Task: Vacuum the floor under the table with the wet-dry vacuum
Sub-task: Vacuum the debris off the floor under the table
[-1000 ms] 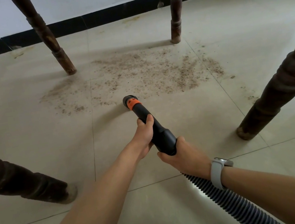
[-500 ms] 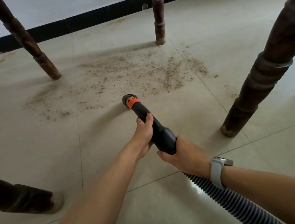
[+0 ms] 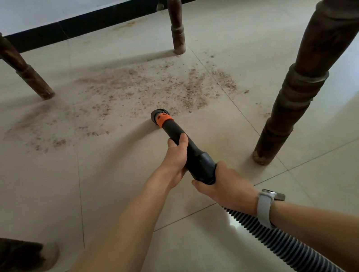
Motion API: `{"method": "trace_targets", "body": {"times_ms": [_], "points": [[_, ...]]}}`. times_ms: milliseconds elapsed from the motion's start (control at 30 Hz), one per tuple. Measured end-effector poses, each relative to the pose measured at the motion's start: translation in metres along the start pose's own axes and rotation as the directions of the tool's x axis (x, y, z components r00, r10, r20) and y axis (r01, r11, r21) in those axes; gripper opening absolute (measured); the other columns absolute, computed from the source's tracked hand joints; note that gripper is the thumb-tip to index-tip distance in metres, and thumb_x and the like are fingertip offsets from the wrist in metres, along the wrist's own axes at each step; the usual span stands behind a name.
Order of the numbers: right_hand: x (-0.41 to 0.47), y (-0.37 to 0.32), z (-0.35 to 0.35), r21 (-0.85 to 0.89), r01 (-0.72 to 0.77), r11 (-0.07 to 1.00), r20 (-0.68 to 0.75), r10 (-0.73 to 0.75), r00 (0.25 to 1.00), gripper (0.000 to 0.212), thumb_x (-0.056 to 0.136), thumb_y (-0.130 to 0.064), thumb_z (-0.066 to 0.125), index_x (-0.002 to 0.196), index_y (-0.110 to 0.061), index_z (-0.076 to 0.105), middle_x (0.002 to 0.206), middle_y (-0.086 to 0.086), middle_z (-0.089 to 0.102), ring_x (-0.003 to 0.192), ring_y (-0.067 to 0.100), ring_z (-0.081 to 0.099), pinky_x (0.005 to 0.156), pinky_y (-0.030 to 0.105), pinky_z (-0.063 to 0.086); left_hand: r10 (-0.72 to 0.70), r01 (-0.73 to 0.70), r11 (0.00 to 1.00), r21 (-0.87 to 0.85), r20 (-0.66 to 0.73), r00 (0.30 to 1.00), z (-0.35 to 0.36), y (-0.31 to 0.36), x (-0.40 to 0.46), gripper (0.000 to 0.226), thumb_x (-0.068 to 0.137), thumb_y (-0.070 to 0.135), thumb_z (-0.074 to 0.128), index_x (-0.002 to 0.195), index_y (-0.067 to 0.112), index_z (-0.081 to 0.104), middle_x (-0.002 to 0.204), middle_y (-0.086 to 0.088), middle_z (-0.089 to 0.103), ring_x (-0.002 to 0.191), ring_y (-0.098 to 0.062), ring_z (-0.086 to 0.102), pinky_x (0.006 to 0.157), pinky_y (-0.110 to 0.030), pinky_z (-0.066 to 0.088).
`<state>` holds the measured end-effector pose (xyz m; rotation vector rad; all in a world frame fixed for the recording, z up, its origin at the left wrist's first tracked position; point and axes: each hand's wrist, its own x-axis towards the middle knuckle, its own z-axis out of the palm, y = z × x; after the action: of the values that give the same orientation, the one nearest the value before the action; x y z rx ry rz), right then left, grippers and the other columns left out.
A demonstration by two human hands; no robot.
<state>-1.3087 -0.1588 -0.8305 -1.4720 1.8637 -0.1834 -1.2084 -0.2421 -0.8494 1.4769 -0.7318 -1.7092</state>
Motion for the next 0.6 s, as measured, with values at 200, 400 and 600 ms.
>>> {"method": "trace_targets", "body": {"times_ms": [200,400,600], "points": [[-0.001,0.010,-0.006,-0.029,-0.014,0.999,-0.026,0.013,1.000,0.050,0.085,-0.058,0.054,0.106,-0.015,0.040,0.084,-0.005,0.053,0.080,0.018,0.061,0.070,0.031,0.053,-0.013,0.012,1.000,0.027,0.025,1.000,0.014,-0.003,0.002,0.051,0.101,0.030,0.036,0.146,0.012,0.019,0.138,-0.013,0.044,0.120,-0.030,0.049,0.094,-0.038,0.044],[-0.003,0.023,-0.013,-0.017,-0.043,0.999,-0.038,0.042,0.998,0.049,0.085,-0.058,0.054,0.106,-0.016,0.039,0.076,-0.009,0.049,0.074,0.014,0.059,0.066,0.029,0.053,-0.032,0.029,0.998,0.051,0.062,0.998,0.030,-0.006,0.004,0.052,0.101,0.031,0.036,0.147,0.014,0.017,0.141,-0.012,0.042,0.123,-0.031,0.048,0.099,-0.041,0.043],[-0.001,0.039,-0.021,0.038,-0.088,0.995,-0.068,0.090,0.994,0.050,0.083,-0.055,0.058,0.109,-0.014,0.045,0.083,-0.002,0.058,0.073,0.016,0.062,0.064,0.028,0.054,-0.034,0.028,0.998,0.052,0.104,0.994,0.050,-0.007,0.004,0.050,0.102,0.029,0.036,0.146,0.013,0.018,0.140,-0.012,0.042,0.122,-0.030,0.048,0.097,-0.040,0.044]]}}
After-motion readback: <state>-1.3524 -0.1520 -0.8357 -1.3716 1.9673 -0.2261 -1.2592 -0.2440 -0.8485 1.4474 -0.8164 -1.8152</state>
